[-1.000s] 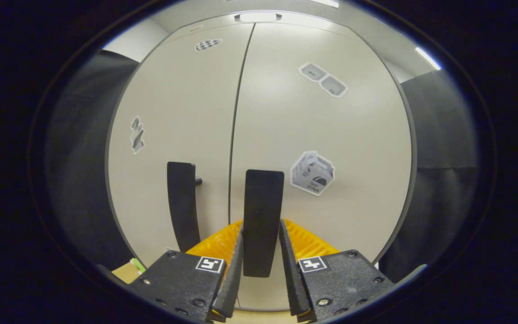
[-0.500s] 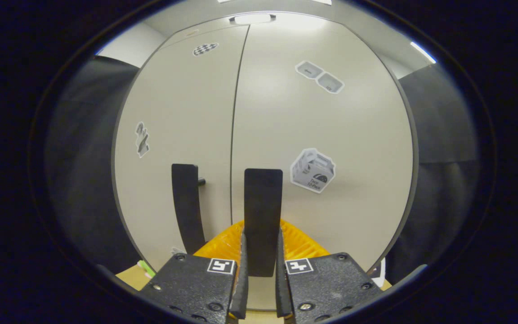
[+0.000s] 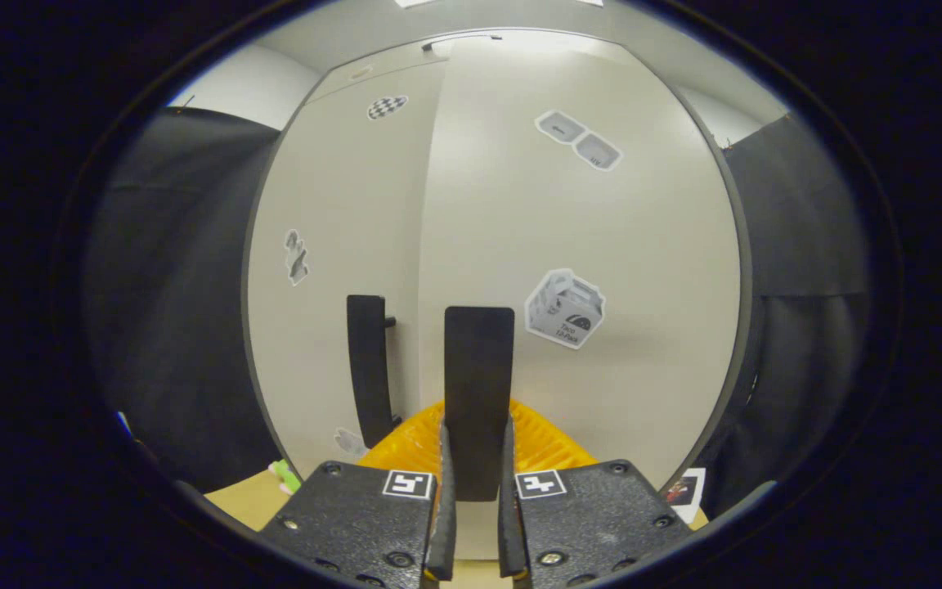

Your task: Open the right door of the double-door shoe cabinet with the right hand, and open the left door with the left hand.

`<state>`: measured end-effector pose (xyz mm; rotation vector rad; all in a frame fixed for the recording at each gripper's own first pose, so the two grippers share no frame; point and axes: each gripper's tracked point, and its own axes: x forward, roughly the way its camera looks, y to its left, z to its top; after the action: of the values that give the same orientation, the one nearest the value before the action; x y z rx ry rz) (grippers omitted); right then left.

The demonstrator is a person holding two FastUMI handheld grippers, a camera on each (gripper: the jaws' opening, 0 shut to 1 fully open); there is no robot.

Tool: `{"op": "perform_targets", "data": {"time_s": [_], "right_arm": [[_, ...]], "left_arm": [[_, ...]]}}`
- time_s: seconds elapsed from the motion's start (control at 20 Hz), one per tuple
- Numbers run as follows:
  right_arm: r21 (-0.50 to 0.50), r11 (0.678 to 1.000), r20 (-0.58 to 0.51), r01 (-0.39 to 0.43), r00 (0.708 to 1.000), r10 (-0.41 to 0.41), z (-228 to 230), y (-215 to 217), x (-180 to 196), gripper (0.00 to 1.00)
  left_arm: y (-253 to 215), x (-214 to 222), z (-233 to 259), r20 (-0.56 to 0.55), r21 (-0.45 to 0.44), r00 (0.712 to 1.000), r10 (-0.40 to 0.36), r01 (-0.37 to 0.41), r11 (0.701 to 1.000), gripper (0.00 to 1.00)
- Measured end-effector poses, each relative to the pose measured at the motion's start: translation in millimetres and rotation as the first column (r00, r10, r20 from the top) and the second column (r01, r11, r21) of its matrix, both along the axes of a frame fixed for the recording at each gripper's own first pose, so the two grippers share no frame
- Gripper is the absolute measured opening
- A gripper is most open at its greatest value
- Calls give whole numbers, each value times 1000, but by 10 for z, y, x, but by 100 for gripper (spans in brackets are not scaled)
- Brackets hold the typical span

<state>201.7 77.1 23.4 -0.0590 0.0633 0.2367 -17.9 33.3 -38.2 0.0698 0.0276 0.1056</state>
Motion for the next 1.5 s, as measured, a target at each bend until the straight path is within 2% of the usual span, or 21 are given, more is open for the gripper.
{"op": "perform_targets", "data": {"time_s": [0.2, 0.45, 0.8, 0.9, 0.95, 1.3, 1.5], "right_arm": [[8, 999, 14, -34, 999, 34, 19, -181, -331, 24], [5, 998, 7, -61, 998, 61, 19, -391, -643, 18], [17, 996, -22, -86, 996, 86, 52, -881, -1074, 19], [12, 997, -27, -76, 997, 76, 59, -1048, -1162, 17], [6, 997, -29, -71, 997, 71, 60, -1121, -1199, 19], [-47, 999, -31, -8, 1000, 7, 95, -1771, -1353, 18], [-43, 995, -14, 85, 996, -86, 121, -2289, -1293, 11]], "left_arm": [[14, -39, 24, 7, 8, 1000, 29, -29, 1000, 95], [56, 14, 33, 9, 9, 999, 52, -52, 999, 95], [98, 146, -12, 14, -6, 998, 67, -67, 998, 95], [128, 281, 10, 14, -9, 997, 77, -77, 997, 95], [110, 334, 12, 13, -16, 997, 76, -76, 997, 95], [-94, 525, -34, 14, -25, 997, 74, -74, 997, 95], [-196, 584, -47, 9, -19, 995, 95, -95, 995, 95]]}}
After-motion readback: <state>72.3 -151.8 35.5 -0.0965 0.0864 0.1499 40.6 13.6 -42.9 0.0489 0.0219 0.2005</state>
